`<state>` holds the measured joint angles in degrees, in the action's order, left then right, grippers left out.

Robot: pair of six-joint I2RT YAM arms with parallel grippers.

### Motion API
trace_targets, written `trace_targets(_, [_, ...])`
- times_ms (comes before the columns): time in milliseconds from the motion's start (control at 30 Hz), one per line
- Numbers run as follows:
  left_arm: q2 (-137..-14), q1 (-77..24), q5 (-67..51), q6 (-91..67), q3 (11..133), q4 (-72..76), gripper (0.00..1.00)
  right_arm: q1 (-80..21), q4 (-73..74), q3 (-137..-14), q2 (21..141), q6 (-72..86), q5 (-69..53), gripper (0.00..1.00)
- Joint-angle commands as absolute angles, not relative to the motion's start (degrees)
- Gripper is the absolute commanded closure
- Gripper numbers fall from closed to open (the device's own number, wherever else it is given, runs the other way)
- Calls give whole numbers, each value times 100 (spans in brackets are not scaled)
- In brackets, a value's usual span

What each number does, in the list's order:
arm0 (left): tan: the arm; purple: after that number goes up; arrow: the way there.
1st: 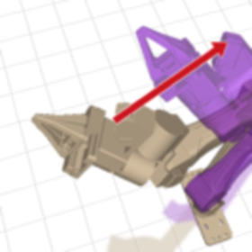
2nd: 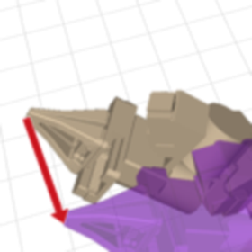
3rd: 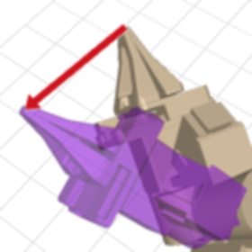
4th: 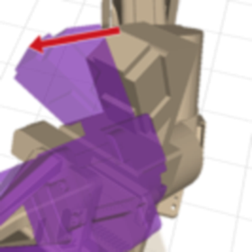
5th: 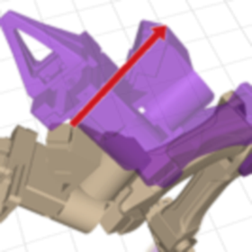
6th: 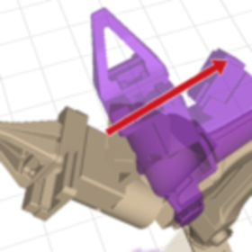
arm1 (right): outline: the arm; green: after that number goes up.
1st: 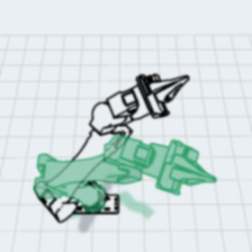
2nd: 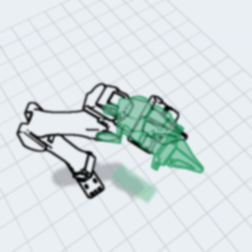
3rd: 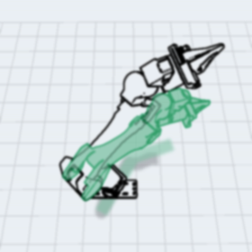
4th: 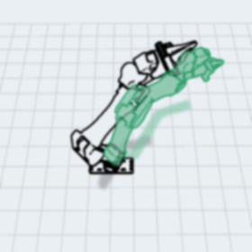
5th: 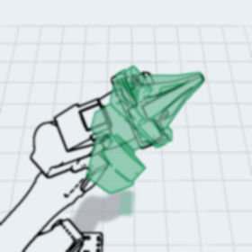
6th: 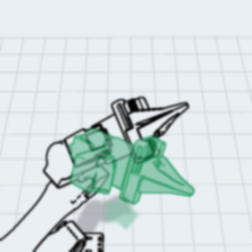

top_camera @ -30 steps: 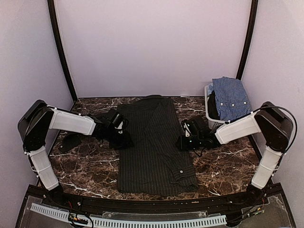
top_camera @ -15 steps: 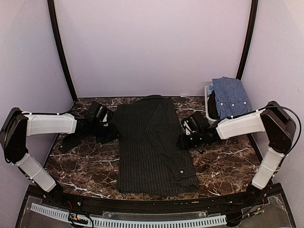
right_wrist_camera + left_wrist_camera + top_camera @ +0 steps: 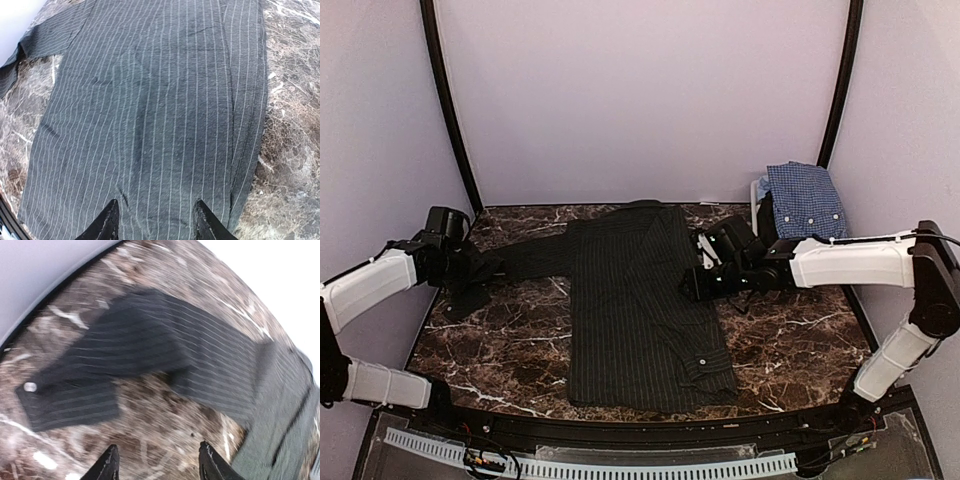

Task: Fold and stack the long sleeve shirts
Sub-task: Pick up the sleeve from the 1/3-folded shirt.

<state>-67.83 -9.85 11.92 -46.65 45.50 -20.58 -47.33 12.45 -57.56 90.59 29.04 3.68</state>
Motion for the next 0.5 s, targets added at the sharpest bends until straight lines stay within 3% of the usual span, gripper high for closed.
trace_targets(0, [-6379,-240,1438,-4850,4141,-2462,47,-4866,1313,-5861,8747,2787,369,52])
trace_targets(100, [-6156,405,1485,-4949,3848,-2469,47,-4900,1263,-5762,8561,2781,294,52])
trace_targets(267, [-5967,1079,1036,-4855,3359,-2138,37,-4904,1176,-5601,8300,2770,239,51])
trace_targets(467, [-6129,1274,693,-4855,2972,-1595,39,-4904,1103,-5475,8168,2756,159,51])
